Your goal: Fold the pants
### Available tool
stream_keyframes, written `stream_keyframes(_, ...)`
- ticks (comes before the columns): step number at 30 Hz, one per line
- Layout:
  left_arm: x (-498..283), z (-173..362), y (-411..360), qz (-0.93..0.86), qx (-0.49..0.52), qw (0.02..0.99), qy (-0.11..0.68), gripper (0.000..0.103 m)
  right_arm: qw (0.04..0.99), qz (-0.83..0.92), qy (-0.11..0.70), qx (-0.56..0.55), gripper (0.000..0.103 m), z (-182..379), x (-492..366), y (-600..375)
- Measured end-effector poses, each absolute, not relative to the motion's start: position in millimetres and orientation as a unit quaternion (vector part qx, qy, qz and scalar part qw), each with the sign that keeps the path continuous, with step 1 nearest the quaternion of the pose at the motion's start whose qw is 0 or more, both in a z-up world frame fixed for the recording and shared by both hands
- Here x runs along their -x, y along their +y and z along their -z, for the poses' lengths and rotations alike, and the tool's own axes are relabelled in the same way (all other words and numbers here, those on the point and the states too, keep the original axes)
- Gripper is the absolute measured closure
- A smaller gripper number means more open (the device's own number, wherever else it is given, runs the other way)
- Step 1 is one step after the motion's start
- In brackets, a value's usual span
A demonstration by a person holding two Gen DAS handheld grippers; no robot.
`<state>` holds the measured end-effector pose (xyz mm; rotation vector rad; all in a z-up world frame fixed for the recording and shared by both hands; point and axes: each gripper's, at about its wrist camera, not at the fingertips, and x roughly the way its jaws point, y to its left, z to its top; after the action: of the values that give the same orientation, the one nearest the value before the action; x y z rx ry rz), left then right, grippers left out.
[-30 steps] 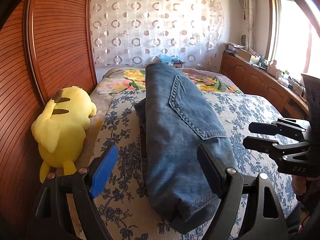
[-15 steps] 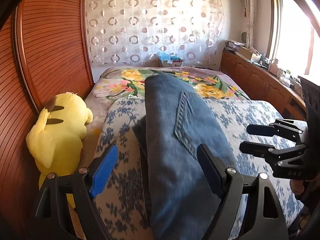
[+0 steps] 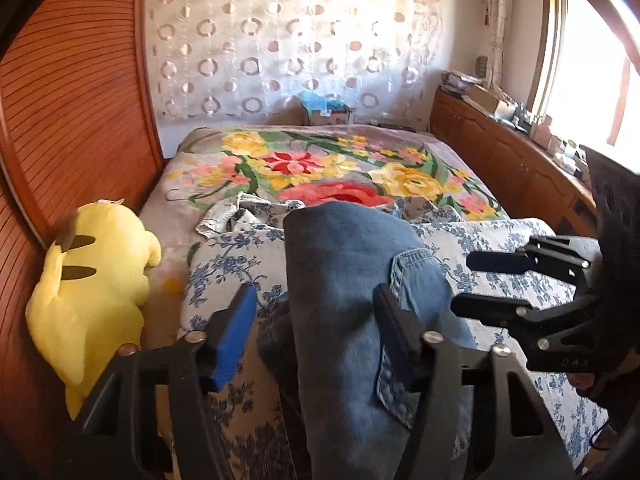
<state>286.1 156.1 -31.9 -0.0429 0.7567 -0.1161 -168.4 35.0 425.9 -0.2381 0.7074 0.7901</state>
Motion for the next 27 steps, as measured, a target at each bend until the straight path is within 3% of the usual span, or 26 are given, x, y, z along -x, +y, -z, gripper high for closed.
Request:
stream_keyframes(8, -297, 58, 154, 0.077, 0.033, 0.906, 0.415, 0.06, 0.849, -0.382, 0.351, 0.098, 0.053, -418, 140, 37)
stream_keyframes(19, -275, 56, 158, 0.063, 0.029, 0.913, 0.402, 0.095, 0.837, -0.399, 0.365, 0.08, 0.053, -405, 120, 47)
stream_keyframes(27, -263, 57, 180, 0.032, 0.029, 0.912, 0.407, 0.096, 0.833, -0.412, 0.357, 0.09, 0.048, -408, 128, 51)
